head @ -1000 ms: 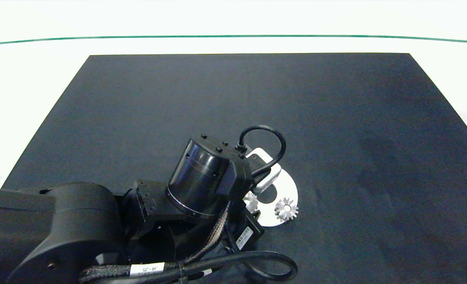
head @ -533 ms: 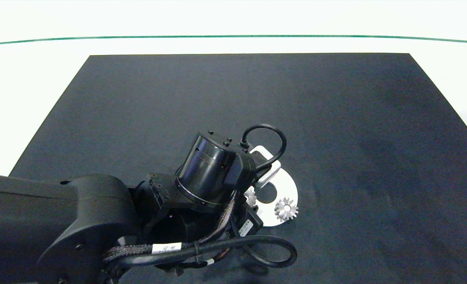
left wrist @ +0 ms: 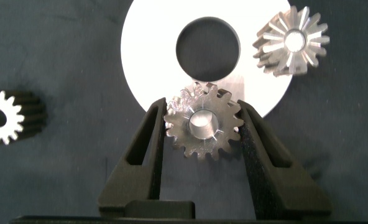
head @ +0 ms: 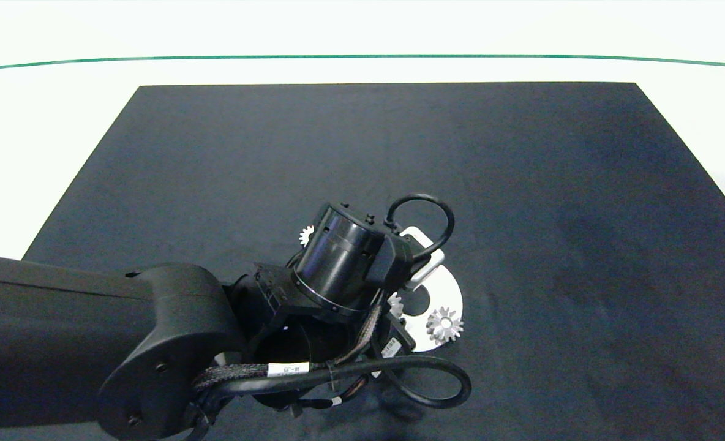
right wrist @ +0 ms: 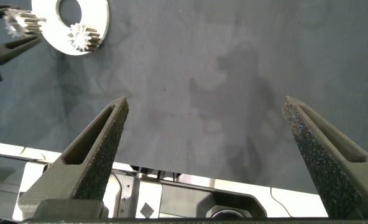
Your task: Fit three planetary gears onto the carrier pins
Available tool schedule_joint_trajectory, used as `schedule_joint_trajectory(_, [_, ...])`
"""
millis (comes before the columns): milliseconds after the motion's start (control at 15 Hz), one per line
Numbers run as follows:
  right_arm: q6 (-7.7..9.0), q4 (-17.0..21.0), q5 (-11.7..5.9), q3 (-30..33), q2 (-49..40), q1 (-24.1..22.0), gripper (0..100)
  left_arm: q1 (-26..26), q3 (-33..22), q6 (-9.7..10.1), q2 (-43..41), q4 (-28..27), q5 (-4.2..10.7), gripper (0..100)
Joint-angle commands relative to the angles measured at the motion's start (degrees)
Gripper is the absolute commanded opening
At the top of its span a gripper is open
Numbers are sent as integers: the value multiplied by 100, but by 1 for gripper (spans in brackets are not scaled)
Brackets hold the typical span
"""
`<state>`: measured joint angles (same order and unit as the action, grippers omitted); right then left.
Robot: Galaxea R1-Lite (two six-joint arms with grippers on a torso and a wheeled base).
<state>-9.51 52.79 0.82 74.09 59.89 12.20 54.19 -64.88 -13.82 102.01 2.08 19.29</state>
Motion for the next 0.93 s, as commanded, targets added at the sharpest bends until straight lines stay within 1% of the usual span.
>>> schedule_joint_trajectory(67, [-7,30,6,0,14,1,100,-5,-122,-15,161,11,14,22])
schedule_joint_trajectory(333, [-16,21,41,-27,22,-7,100,-163,-183,-112,214,2,40,22])
schedule_joint_trajectory(400, [-16,21,59,-27,22,-7,100,-242,-183,-191,214,2,40,22])
schedule_joint_trajectory(467, [-16,21,68,-27,22,-7,100,-251,-183,-208,205,2,40,22])
schedule_joint_trajectory(933, [-7,-23,68,-79,31,1,100,-321,-183,-235,108,-6,40,22])
